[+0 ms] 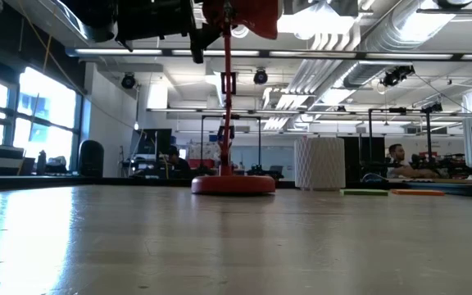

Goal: Screw lightbulb
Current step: Remove the white lightbulb from the red lamp

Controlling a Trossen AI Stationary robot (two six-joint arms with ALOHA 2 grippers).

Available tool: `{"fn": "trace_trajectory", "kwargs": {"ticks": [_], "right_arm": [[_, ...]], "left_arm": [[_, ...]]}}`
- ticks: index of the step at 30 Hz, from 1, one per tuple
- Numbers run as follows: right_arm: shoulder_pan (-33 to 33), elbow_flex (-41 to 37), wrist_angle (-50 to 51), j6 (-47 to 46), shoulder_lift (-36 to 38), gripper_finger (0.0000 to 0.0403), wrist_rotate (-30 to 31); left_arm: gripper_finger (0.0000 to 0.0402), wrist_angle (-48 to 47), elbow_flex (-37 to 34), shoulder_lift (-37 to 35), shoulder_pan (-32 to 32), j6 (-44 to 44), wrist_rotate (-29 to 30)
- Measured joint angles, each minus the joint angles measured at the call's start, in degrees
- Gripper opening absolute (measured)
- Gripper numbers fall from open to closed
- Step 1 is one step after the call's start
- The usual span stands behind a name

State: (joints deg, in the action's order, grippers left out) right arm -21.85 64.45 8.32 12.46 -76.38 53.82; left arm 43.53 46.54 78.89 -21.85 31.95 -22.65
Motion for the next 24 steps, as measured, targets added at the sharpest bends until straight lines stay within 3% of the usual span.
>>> {"fn": "trace_trajectory", "kwargs": {"ticks": [4,7,14,24], "right_arm": [[2.41,0.0,0.07,-4.26,0.0,0.0303,-24.25],[4.37,0.0,0.28,-8.41,0.0,0.0303,-33.82],[6.98,-0.18,5.34,-20.19,0.0,0.0303,-38.73],[11.76,-8.54,0.99,-24.07,0.57,0.0303,-42.32]], "left_arm": [[0.0251,-0.09,0.0,0.0,0.14,-0.34,-0.91],[0.0251,-0.07,0.0,0.0,0.38,-0.34,-0.95],[0.0251,-0.14,0.0,0.0,1.62,-1.76,-0.97],[0.0251,-0.4,0.07,0.0,2.84,-3.81,-2.61]]}}
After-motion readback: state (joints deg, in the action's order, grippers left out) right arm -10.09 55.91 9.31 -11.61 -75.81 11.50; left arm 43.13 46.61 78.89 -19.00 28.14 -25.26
